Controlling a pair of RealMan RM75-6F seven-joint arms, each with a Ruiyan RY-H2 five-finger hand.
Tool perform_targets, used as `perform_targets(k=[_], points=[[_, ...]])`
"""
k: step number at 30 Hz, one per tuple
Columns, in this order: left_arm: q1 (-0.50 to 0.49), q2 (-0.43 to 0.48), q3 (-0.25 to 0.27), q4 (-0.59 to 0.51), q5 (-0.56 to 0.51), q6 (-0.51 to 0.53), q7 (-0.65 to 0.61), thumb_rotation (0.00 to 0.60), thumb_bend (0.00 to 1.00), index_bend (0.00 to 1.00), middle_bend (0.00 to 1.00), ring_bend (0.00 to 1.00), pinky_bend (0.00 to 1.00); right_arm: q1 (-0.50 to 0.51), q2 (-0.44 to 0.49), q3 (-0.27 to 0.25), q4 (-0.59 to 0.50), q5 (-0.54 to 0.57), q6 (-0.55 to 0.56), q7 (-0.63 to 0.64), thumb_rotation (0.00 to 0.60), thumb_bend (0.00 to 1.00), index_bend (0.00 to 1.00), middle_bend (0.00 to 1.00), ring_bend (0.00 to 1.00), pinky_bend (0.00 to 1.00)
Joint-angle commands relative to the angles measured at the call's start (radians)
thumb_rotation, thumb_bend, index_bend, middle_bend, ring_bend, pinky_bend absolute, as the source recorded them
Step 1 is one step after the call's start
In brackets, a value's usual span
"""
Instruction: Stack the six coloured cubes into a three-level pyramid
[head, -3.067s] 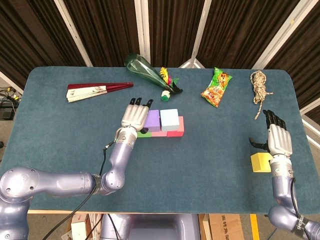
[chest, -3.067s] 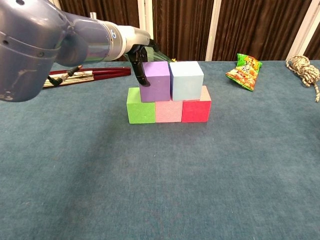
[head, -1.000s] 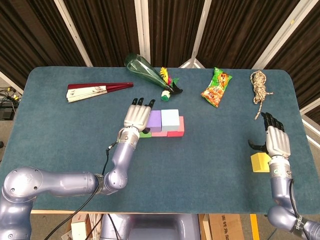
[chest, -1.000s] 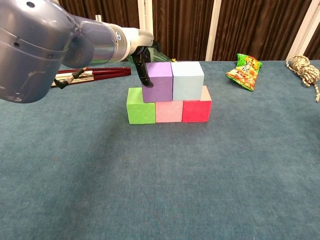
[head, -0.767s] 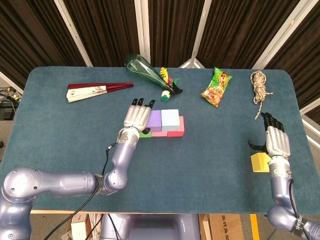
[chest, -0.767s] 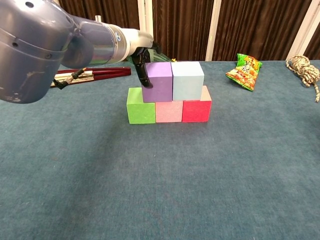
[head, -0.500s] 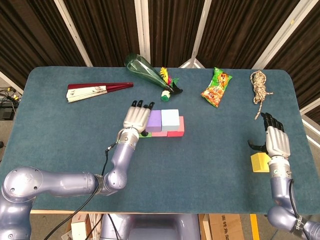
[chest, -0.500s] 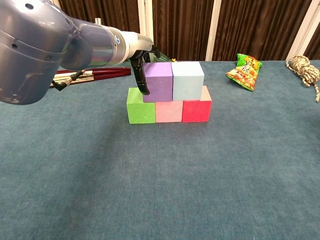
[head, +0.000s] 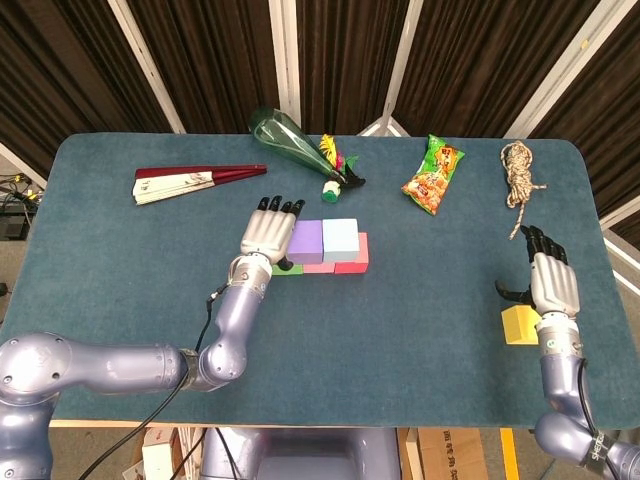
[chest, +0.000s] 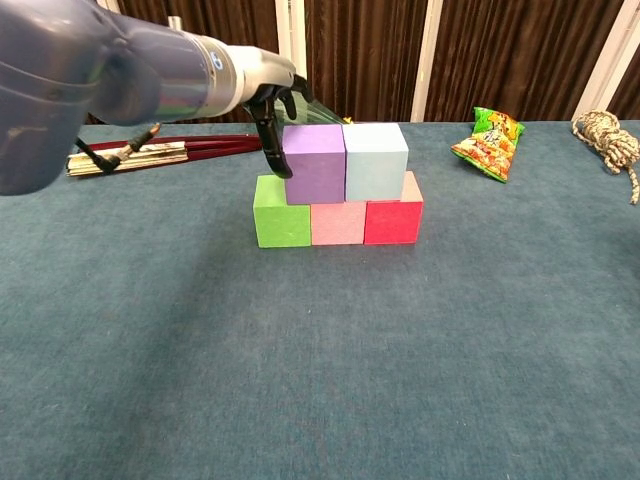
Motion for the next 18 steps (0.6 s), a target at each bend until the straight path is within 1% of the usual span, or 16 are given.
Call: perform_targets(k=[1,5,9,12,14,18], points=[[0.044,0.049,0.001,-0.073,0.048,0.035,-0.049,0.6,0.22,0.0,0.11,0.02,0.01,0.0,0.001,0.0,0.0,-0.001,0.001,-0.002,0.6,0.31,0.0,0.0,0.0,0.0],[0.115,0.119,0.017,-0.188,0.136,0.09,-0.12,0.6,0.22,0.0,0.11,0.02,0.01,0.0,0.004,-0.004,-0.006,-0.002,0.003,-0.01,0.6,0.31,0.0,0.0,0.0,0.0],[0.212,0.21,0.051,-0.324,0.259,0.158,-0.204,0.6,0.22,0.0,0.11,0.02,0.01,0.001,0.004,-0.008,-0.01,-0.006,0.009,-0.021,0.6,0.31,0.0,0.0,0.0,0.0],[0.299,0.282,0.094,-0.415,0.367,0.216,-0.27,0.6,0.21,0.0,0.11,0.02,0.01,0.001,0.002,-0.012,-0.01,-0.01,0.018,-0.033,0.6,0.31,0.0,0.0,0.0,0.0],[0.35,0.321,0.125,-0.458,0.431,0.25,-0.305,0.6,0.21,0.0,0.11,0.02,0.01,0.001,0.0,-0.016,-0.011,-0.013,0.022,-0.042,0.6,0.31,0.0,0.0,0.0,0.0],[0.476,0.398,0.212,-0.521,0.588,0.332,-0.389,0.6,0.17,0.0,0.11,0.02,0.01,0.002,-0.004,-0.027,-0.016,-0.021,0.036,-0.067,0.6,0.31,0.0,0.0,0.0,0.0]])
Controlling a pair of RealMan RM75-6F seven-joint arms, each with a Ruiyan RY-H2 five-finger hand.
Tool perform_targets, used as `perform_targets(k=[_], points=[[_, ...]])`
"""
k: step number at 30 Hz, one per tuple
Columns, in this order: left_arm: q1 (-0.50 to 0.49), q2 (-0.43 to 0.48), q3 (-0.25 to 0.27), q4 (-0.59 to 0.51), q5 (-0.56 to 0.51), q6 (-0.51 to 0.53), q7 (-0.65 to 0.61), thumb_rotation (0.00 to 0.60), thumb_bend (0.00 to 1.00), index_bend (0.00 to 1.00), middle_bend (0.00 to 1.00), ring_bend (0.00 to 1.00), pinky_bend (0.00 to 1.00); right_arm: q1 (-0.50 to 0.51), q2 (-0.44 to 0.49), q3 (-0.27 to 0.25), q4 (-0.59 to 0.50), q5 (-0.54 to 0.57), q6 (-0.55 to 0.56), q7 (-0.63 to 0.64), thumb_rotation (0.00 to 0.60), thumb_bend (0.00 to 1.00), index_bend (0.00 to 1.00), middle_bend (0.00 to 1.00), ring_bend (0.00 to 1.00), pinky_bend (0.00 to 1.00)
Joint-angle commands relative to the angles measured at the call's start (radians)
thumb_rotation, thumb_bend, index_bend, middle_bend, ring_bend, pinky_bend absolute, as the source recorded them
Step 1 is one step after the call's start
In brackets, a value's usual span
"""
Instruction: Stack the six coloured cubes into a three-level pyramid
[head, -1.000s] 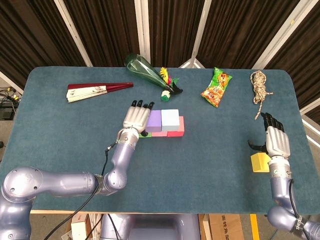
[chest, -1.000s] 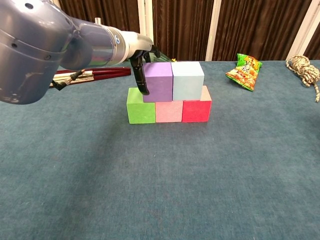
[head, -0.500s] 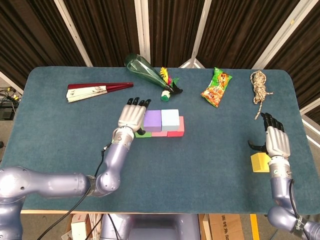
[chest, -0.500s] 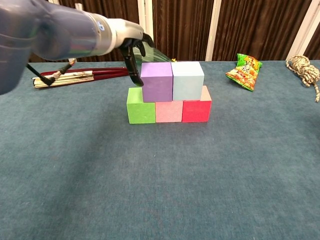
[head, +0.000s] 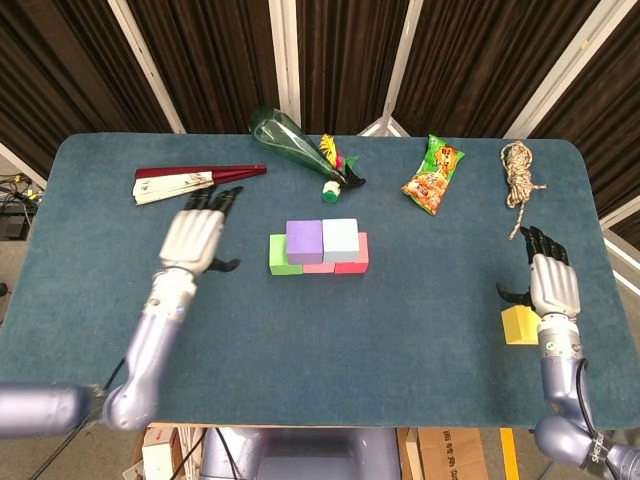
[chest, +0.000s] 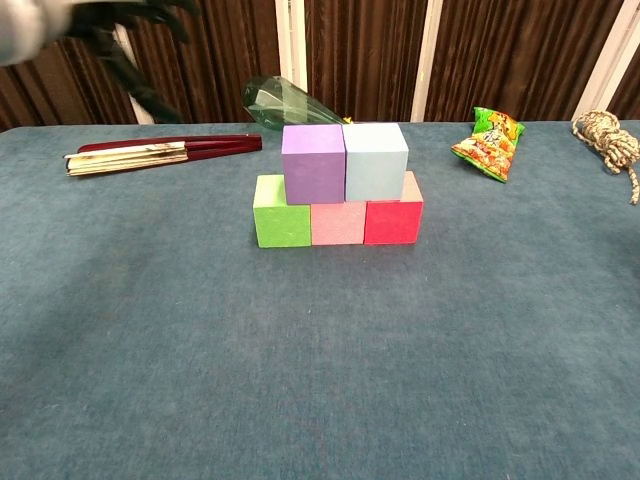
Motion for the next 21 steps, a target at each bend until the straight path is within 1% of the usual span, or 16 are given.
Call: perform_targets(k=[1,3,5,7,10,12,14,15,16,21], points=[[0.148,0.096,0.109,-0.08,0.174,0.109,-0.106,0.6,0.16,0.0,0.11,0.02,0.01,0.0,-0.004,-0.01,-0.004,-0.009,0.012,-0.02,0.6,0.31,0.0,0.0,0.0,0.0],[0.198,0.118,0.15,-0.086,0.231,0.139,-0.133,0.6,0.14,0.0,0.11,0.02,0.01,0.001,-0.006,-0.015,-0.006,-0.011,0.019,-0.035,0.6,0.31,0.0,0.0,0.0,0.0],[0.254,0.143,0.189,-0.087,0.282,0.173,-0.162,0.6,0.09,0.0,0.11,0.02,0.01,0.001,-0.005,-0.017,-0.015,-0.009,0.028,-0.05,0.6,0.31,0.0,0.0,0.0,0.0],[0.292,0.161,0.211,-0.088,0.314,0.19,-0.188,0.6,0.04,0.0,0.1,0.02,0.01,0.0,0.001,-0.019,-0.03,-0.005,0.032,-0.062,0.6,0.31,0.0,0.0,0.0,0.0],[0.339,0.191,0.234,-0.086,0.359,0.197,-0.234,0.6,0.04,0.0,0.1,0.02,0.01,-0.004,0.026,-0.033,-0.067,0.002,0.036,-0.098,0.6,0.3,0.0,0.0,0.0,0.0],[0.356,0.203,0.239,-0.083,0.379,0.197,-0.256,0.6,0.04,0.0,0.1,0.02,0.01,-0.006,0.049,-0.05,-0.093,0.012,0.029,-0.13,0.6,0.3,0.0,0.0,0.0,0.0],[0.376,0.217,0.241,-0.078,0.405,0.19,-0.288,0.6,0.04,0.0,0.1,0.02,0.01,-0.011,0.093,-0.073,-0.138,0.029,0.023,-0.176,0.6,0.3,0.0,0.0,0.0,0.0],[0.383,0.225,0.239,-0.075,0.416,0.181,-0.3,0.6,0.04,0.0,0.1,0.02,0.01,-0.016,0.118,-0.087,-0.16,0.039,0.023,-0.199,0.6,0.3,0.0,0.0,0.0,0.0],[0.388,0.231,0.235,-0.073,0.42,0.173,-0.314,0.6,0.04,0.0,0.1,0.02,0.01,-0.027,0.147,-0.115,-0.187,0.052,0.025,-0.234,0.6,0.3,0.0,0.0,0.0,0.0],[0.404,0.246,0.219,-0.068,0.434,0.144,-0.335,0.6,0.04,0.0,0.1,0.02,0.01,-0.044,0.196,-0.156,-0.259,0.082,0.021,-0.267,0.6,0.29,0.0,0.0,0.0,0.0]])
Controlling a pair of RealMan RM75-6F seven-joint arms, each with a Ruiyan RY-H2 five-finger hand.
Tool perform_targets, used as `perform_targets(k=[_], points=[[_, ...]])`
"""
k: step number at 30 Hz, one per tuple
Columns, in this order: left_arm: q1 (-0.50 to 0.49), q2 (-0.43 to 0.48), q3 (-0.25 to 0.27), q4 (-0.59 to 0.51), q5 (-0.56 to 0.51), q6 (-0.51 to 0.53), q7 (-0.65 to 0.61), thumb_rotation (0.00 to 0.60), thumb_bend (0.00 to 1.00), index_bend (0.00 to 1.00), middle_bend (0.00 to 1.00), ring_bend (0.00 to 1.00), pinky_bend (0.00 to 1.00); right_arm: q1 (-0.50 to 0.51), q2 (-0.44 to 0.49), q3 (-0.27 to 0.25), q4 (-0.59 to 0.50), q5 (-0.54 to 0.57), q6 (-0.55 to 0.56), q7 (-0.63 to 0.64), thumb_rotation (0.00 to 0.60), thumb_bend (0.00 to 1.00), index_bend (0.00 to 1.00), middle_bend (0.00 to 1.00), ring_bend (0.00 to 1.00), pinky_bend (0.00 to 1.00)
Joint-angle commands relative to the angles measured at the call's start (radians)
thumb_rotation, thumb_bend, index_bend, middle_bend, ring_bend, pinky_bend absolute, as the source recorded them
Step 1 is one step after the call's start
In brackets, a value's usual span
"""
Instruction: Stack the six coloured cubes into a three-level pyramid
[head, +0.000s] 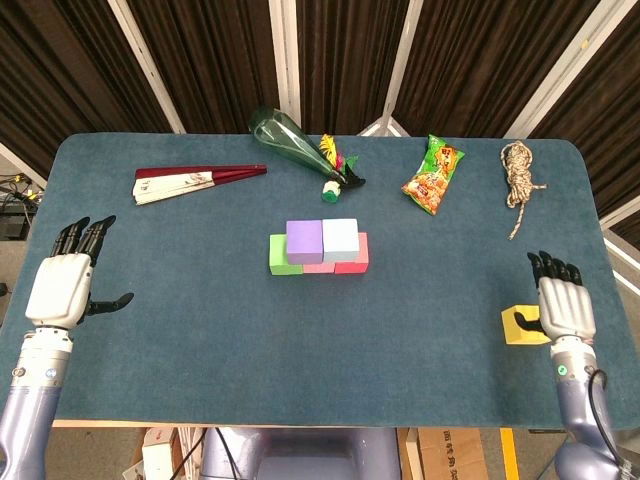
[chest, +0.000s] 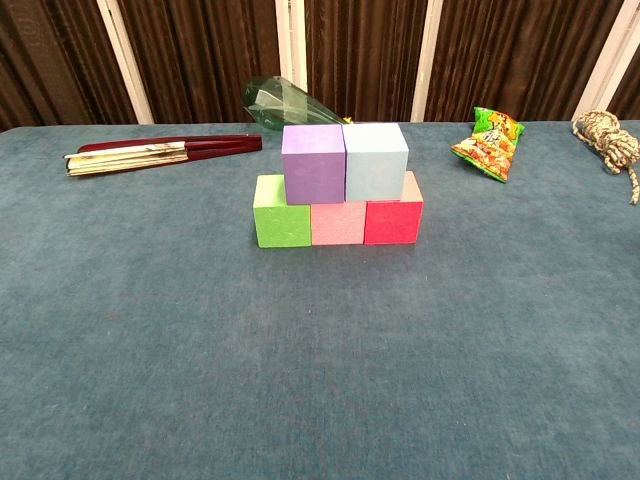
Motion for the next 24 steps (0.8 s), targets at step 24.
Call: perform_targets(k=[24], points=[[0.058,-0.008,-0.067,-0.013,0.038,-0.062,0.019,0.6,0.04,0.0,0.1,0.02,0.01,0.03,0.002,-0.134,0.173,-0.046,-0.231,-0.003,0.6,0.29,0.0,0.0,0.0,0.0]])
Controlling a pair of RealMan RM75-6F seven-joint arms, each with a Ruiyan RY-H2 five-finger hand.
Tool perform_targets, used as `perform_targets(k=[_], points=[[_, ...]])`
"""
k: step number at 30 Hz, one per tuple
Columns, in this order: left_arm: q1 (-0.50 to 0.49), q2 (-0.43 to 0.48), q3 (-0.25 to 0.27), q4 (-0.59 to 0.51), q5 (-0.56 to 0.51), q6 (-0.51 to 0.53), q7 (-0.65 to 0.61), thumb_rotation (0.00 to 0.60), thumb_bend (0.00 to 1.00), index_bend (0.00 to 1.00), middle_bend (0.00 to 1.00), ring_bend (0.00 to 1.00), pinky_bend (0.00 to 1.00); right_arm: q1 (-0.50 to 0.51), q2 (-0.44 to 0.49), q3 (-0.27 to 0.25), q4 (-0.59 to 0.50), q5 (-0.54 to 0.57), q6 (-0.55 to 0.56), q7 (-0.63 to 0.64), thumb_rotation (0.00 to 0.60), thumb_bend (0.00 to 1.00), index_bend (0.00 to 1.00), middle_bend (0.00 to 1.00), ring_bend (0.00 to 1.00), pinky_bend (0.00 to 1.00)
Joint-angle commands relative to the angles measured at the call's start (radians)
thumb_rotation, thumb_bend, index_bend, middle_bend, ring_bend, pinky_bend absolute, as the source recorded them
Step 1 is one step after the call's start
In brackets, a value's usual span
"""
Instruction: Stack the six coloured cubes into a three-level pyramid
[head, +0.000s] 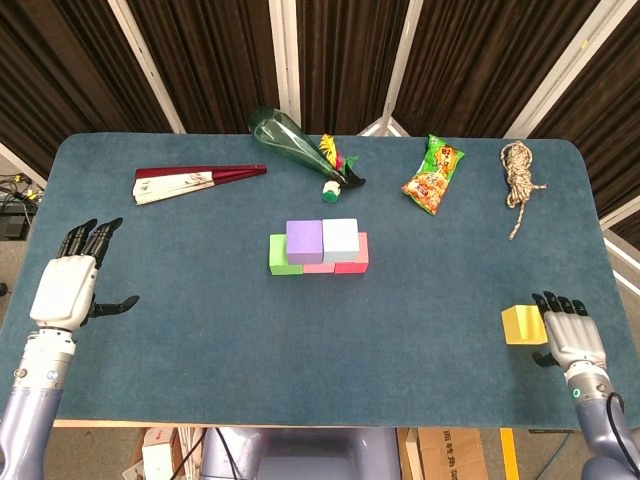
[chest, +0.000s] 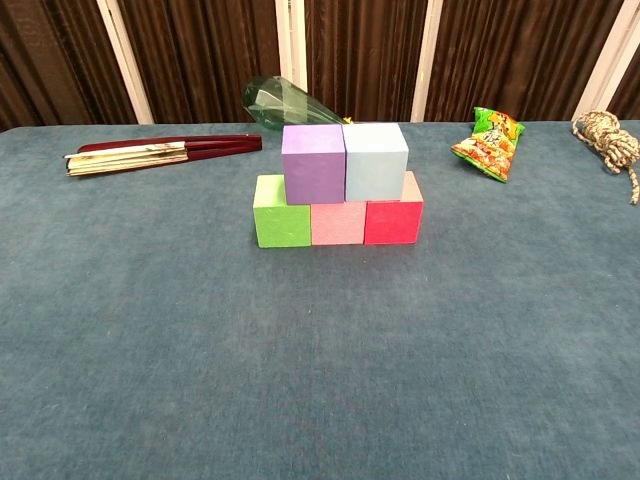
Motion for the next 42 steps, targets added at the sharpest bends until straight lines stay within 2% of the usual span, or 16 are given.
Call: perform_targets(k=[1,6,8,11,14,16,18,23,28,34,42], points=[[0.003,-0.002,-0.004,0.0,0.001,-0.003,0.003,0.6,0.04,0.0,0.1,0.02,0.01,0.015,-0.025,-0.008,0.06,-0.031,-0.042,0.02,0.6,0.29,0.0,0.0,0.0,0.0],[0.012,-0.004,-0.015,0.004,-0.001,-0.013,0.006,0.6,0.04,0.0,0.1,0.02,0.01,0.033,-0.055,-0.022,0.142,-0.048,-0.094,0.025,0.6,0.29,0.0,0.02,0.01,0.0],[0.013,-0.005,-0.018,0.006,-0.002,-0.016,0.007,0.6,0.04,0.0,0.1,0.02,0.01,0.038,-0.064,-0.027,0.164,-0.049,-0.107,0.024,0.6,0.3,0.0,0.07,0.04,0.0],[0.016,-0.009,-0.023,0.009,-0.005,-0.025,0.008,0.6,0.04,0.0,0.1,0.02,0.01,0.044,-0.095,-0.035,0.215,-0.062,-0.118,0.022,0.6,0.3,0.03,0.21,0.14,0.05],[0.021,-0.01,-0.03,0.009,-0.005,-0.029,0.01,0.6,0.04,0.0,0.1,0.02,0.01,0.041,-0.112,-0.033,0.237,-0.085,-0.105,0.035,0.6,0.3,0.21,0.35,0.31,0.23],[0.024,-0.011,-0.035,0.011,-0.005,-0.029,0.01,0.6,0.04,0.0,0.1,0.02,0.01,0.036,-0.115,-0.026,0.235,-0.107,-0.094,0.059,0.6,0.3,0.34,0.44,0.44,0.39],[0.027,-0.012,-0.04,0.011,-0.005,-0.031,0.009,0.6,0.04,0.0,0.1,0.02,0.01,0.032,-0.11,-0.019,0.226,-0.13,-0.085,0.082,0.6,0.29,0.37,0.46,0.48,0.45],[0.032,-0.012,-0.048,0.012,-0.007,-0.039,0.01,0.6,0.04,0.0,0.1,0.02,0.01,0.039,-0.076,0.02,0.164,-0.166,-0.06,0.128,0.6,0.29,0.39,0.47,0.49,0.46],[0.039,-0.009,-0.057,0.009,-0.007,-0.044,0.009,0.6,0.04,0.0,0.1,0.02,0.01,0.076,-0.017,0.081,0.054,-0.126,-0.058,0.14,0.6,0.29,0.39,0.47,0.49,0.46],[0.045,-0.003,-0.068,0.004,-0.007,-0.047,0.004,0.6,0.04,0.0,0.1,0.02,0.01,0.148,0.05,0.151,-0.054,-0.009,-0.076,0.116,0.6,0.29,0.39,0.47,0.49,0.46],[0.052,0.004,-0.081,0.003,-0.012,-0.052,-0.003,0.6,0.04,0.0,0.1,0.02,0.01,0.302,0.134,0.252,-0.173,0.177,-0.123,0.067,0.6,0.29,0.39,0.47,0.49,0.46]])
